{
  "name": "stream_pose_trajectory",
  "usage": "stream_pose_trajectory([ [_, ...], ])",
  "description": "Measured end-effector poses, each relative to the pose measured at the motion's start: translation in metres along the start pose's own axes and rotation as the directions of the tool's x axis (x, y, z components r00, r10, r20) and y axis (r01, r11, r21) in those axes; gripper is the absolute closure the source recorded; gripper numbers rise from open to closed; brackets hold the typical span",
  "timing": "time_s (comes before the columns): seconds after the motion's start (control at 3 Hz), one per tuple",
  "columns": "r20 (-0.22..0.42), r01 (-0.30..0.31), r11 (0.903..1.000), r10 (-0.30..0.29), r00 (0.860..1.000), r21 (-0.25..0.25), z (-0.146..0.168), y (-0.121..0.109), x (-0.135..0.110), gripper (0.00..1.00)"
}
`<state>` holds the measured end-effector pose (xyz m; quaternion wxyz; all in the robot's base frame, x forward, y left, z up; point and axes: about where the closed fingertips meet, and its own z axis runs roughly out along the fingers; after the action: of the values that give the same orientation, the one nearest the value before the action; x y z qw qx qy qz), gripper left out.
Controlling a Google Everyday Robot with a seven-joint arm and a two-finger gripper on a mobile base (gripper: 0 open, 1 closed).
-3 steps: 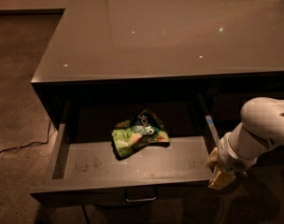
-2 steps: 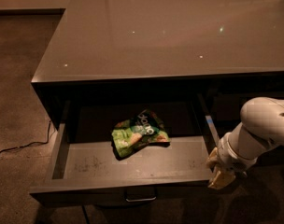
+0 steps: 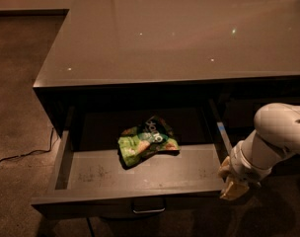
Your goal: Open top drawer
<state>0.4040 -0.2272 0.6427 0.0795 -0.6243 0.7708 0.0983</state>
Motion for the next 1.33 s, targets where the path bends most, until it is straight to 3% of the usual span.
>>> stream_pose_trajectory([
  [0.33,0.000,0.000,1.0000,0.000,1.000,0.000,0.0000,0.0000,0.0000,0.12],
  [0.67,0.000,0.000,1.0000,0.000,1.000,0.000,0.0000,0.0000,0.0000,0.00],
  [1.33,0.022,-0.007,1.0000,0.006,1.000,0.007,-0.0008,-0.0012,-0.0011,0.00],
])
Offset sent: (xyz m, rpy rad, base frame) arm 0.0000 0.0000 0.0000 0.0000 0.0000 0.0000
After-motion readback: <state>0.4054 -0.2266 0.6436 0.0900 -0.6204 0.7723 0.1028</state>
